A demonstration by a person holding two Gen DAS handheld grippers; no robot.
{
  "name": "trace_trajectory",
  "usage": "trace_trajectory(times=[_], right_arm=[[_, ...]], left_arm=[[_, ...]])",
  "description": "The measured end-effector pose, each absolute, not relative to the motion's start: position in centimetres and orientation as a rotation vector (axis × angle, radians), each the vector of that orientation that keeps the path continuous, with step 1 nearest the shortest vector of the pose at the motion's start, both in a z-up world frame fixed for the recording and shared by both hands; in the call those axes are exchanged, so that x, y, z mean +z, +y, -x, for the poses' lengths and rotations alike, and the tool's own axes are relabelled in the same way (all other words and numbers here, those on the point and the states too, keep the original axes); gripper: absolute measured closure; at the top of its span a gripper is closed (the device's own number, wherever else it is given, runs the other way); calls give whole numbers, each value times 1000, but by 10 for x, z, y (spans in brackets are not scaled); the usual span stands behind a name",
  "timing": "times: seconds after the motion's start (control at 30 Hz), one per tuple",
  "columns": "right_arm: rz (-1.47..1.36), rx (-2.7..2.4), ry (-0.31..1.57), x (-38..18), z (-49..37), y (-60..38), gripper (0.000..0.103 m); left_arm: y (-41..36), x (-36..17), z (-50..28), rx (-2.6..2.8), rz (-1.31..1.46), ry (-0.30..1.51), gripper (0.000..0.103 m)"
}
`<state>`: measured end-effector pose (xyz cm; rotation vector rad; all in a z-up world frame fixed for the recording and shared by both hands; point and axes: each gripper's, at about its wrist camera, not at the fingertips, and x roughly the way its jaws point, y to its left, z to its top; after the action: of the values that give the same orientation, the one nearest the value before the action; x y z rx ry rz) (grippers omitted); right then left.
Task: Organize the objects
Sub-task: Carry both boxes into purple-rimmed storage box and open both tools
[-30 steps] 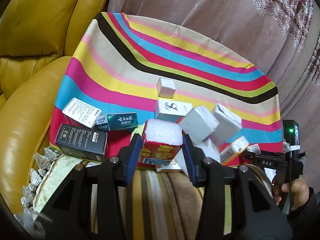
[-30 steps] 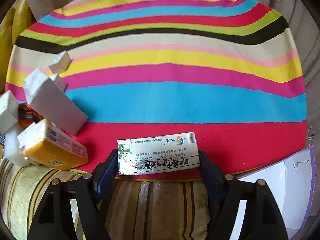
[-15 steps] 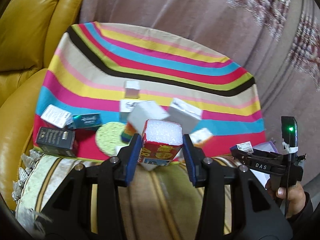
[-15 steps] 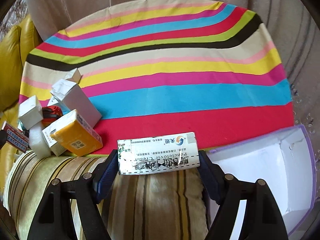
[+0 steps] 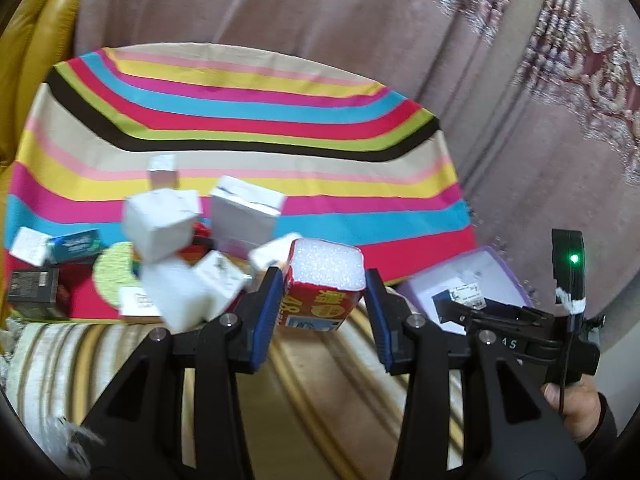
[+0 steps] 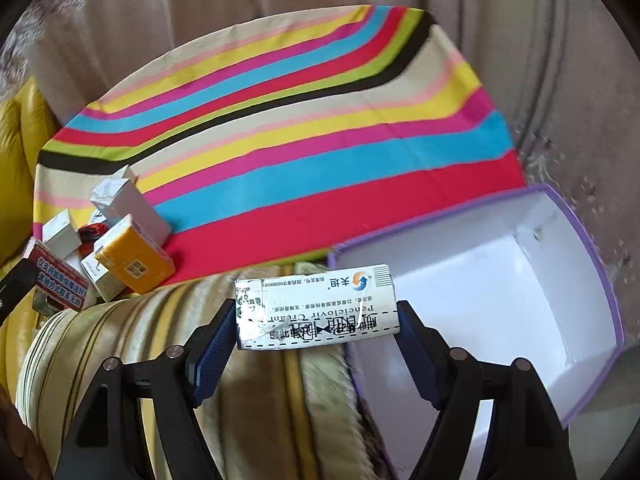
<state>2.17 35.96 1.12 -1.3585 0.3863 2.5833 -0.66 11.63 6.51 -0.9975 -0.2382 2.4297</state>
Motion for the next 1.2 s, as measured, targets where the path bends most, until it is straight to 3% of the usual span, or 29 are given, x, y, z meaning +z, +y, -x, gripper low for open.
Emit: trace_trajectory(times=[0.87, 0.93, 1.0, 1.07, 1.2], right_arm=[[1238, 2305, 622, 1, -91, 434, 25], [1236, 2298, 641, 0, -94, 435, 25], [1235, 2294, 655, 0, -95, 435, 24], [1234, 2294, 671, -1, -96, 436, 22], [1226, 2302, 679, 0, -95, 435, 21]], left_arm=[[256, 55, 10, 1952, 1054, -231, 55], [262, 52, 10, 1944, 1064, -218, 51], [264, 51, 11, 1944, 1074, -210, 34], [263, 51, 10, 1953, 1074, -209, 28], [259, 49, 12, 1961, 1071, -224, 27]])
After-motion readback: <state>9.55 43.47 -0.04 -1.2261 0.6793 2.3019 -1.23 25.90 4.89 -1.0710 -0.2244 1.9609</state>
